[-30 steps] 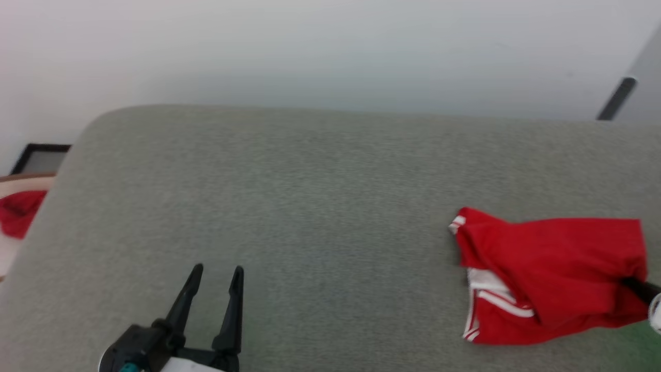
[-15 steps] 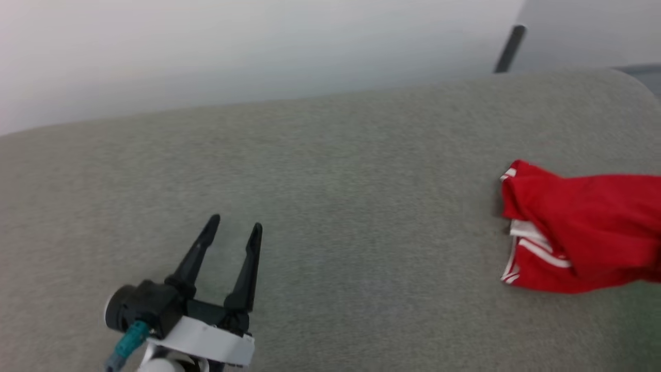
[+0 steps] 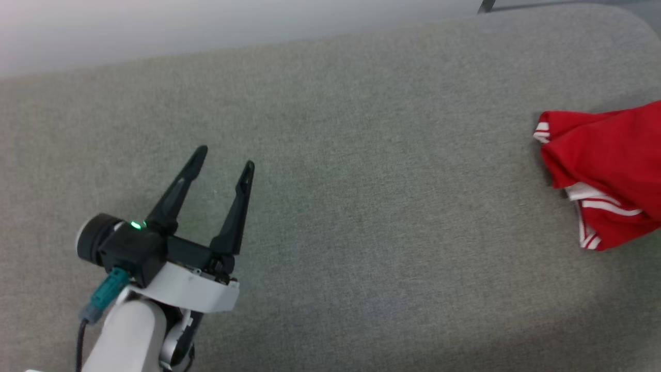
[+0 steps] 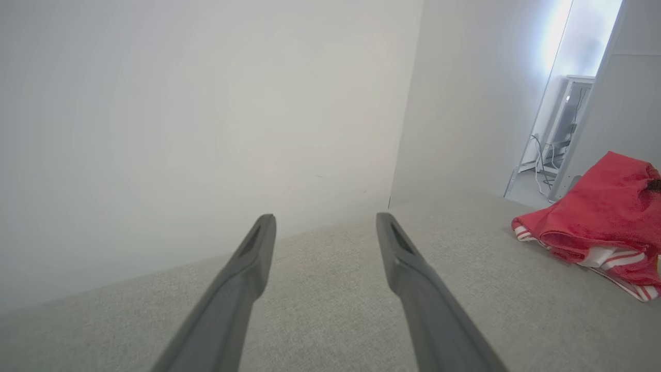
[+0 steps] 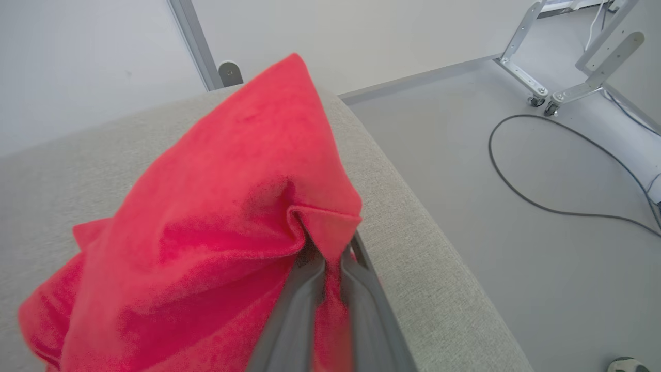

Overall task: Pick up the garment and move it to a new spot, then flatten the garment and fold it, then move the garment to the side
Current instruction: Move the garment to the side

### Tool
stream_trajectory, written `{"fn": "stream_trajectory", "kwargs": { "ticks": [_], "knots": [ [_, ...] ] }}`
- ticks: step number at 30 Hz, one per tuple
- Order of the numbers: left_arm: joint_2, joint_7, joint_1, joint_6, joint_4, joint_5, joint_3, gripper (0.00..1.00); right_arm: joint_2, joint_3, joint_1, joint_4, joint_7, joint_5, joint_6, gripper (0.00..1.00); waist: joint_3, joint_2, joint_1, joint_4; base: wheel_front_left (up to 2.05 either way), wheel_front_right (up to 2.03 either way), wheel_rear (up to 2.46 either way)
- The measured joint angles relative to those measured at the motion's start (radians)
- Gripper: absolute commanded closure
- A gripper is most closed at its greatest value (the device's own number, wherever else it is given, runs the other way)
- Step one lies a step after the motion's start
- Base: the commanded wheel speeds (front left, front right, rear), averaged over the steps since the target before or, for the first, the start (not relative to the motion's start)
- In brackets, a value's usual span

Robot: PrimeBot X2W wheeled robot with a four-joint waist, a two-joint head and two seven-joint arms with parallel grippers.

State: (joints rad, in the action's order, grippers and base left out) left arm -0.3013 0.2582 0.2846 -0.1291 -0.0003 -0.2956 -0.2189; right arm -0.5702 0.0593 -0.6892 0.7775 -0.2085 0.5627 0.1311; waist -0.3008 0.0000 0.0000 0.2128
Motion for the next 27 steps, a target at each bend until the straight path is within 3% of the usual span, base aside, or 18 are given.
{"fn": "stream_trajectory", "kwargs": {
  "ticks": [12,27],
  "knots": [
    [-0.047,-0.031,0.048,0.003,-0.049,0.01,0.0,0.0,-0.047,-0.002,-0.166,0.318,0.137,-0.101,0.0,1.0,-0.097,0.0,0.0,-0.036,0.0,0.0,0.0],
    [-0.067,-0.051,0.087,0.012,-0.083,0.016,-0.002,0.0,-0.016,-0.054,-0.278,0.464,0.218,-0.175,0.0,1.0,-0.182,0.0,0.0,-0.047,0.0,0.0,0.0]
  ]
}}
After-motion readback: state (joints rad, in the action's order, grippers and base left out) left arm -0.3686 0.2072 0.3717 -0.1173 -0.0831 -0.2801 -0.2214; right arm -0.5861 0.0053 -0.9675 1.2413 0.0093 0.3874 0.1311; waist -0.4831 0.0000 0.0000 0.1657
